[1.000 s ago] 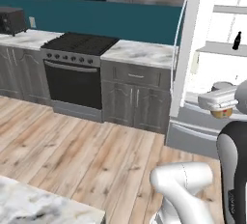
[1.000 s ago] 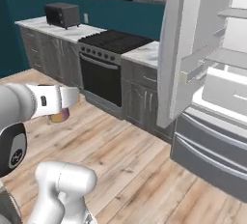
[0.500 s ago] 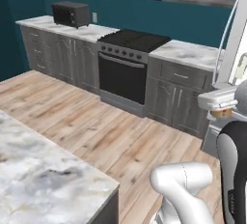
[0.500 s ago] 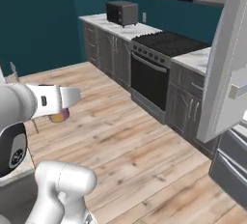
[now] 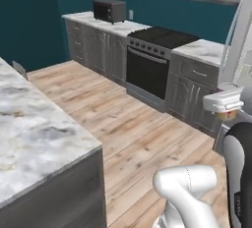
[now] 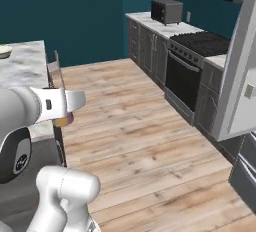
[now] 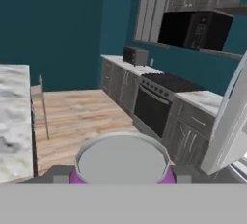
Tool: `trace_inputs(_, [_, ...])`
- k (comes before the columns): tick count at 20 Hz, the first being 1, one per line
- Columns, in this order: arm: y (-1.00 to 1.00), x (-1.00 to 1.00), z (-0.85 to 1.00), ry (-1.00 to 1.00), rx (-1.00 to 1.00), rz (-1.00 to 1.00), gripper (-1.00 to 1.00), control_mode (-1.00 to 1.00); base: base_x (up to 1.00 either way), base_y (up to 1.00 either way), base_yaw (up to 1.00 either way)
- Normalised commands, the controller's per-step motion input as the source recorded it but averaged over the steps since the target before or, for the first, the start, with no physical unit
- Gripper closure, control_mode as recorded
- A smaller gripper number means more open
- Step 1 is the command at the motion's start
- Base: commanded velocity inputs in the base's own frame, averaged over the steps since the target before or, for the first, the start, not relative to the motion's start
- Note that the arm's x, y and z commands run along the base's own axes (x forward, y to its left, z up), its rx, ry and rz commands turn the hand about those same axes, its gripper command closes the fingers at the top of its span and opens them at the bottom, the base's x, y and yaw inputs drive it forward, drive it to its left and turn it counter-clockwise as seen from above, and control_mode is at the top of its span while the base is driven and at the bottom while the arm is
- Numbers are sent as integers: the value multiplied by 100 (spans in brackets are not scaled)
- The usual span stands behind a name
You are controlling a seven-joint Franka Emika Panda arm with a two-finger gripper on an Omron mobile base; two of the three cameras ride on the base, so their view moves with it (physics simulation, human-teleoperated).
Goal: Open the fridge, grab two sodas, and place both sodas inside the bowl with ice on the dining counter.
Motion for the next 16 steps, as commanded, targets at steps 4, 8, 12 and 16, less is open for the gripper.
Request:
trace_inputs(4, [0,0,0,0,0,0,100,100,-100,35,29])
trace_inputs(8, [0,0,0,0,0,0,100,100,-94,78,26])
trace_inputs(12, [0,0,0,0,0,0,100,100,-76,100,24])
trace_inputs(16, [0,0,0,0,0,0,100,100,-54,100,21])
